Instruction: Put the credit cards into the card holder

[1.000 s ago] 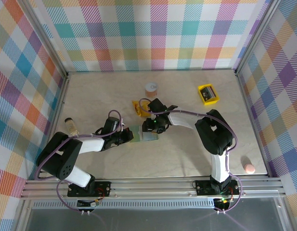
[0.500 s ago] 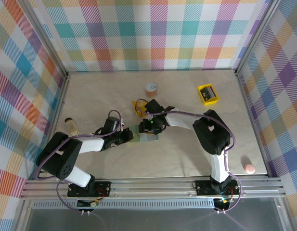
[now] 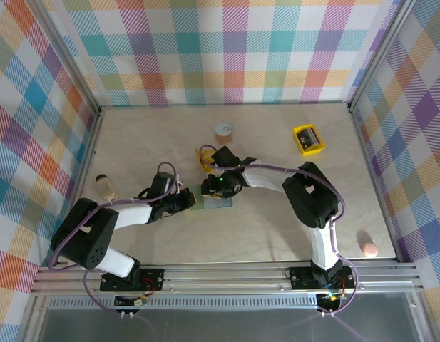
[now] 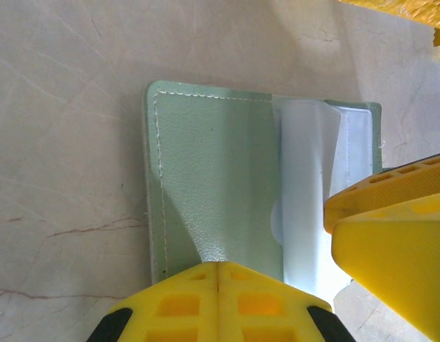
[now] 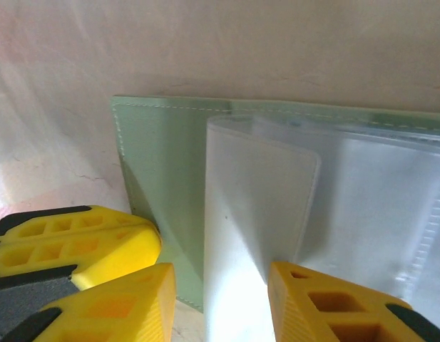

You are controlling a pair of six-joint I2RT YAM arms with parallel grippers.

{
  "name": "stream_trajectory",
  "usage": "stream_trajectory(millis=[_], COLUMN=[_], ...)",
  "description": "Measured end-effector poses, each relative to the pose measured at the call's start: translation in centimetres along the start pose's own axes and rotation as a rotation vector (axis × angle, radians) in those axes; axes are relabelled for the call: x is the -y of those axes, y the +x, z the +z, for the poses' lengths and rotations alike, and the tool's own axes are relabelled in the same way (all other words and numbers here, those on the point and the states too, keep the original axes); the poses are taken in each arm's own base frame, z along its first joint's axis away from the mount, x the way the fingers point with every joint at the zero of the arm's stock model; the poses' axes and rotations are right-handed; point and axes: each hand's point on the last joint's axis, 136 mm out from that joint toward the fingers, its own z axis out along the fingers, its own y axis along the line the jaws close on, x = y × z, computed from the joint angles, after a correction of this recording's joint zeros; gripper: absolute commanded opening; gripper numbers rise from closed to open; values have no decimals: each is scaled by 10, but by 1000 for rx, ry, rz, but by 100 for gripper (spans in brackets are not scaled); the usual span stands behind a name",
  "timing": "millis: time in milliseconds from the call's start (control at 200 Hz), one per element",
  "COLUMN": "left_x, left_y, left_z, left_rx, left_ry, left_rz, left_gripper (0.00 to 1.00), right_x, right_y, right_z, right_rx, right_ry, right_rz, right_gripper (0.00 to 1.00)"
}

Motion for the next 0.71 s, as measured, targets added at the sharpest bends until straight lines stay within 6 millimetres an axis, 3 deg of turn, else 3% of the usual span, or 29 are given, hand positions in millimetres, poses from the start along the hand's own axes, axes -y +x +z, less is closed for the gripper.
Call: stream_trajectory(millis=[230, 705], left_x=[2, 12], left_y=[-2, -13], left_z=[-4, -27], left_rx=[8, 54], left_ry=[5, 27], left_rz=[3, 4], left_gripper=[0, 2], right_x=[-12, -12], right_y=[-3, -6], right_z=[-2, -1], right_rx=[10, 12], right_ry=[-17, -13], right_rz=[-13, -12], right_gripper=[39, 38])
